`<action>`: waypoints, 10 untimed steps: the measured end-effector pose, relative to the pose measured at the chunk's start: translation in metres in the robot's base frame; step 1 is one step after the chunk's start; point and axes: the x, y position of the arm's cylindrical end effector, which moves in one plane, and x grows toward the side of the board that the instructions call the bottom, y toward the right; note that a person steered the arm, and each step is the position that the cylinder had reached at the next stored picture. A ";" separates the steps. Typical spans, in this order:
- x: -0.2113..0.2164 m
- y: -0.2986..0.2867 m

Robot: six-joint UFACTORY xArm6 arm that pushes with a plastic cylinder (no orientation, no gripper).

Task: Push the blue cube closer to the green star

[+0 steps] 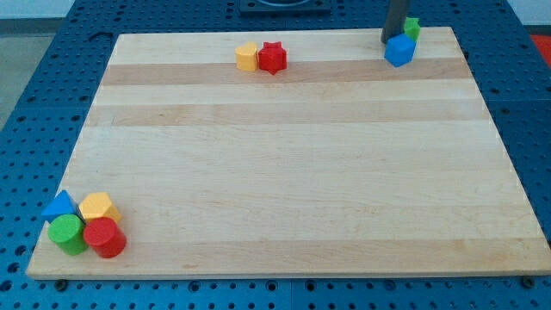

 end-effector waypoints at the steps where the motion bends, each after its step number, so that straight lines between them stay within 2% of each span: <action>1: 0.018 -0.022; 2: 0.059 -0.061; 3: 0.087 -0.065; 5: 0.081 0.015; 6: 0.091 -0.004; 7: 0.102 -0.069; 8: 0.085 -0.066; 10: 0.045 0.003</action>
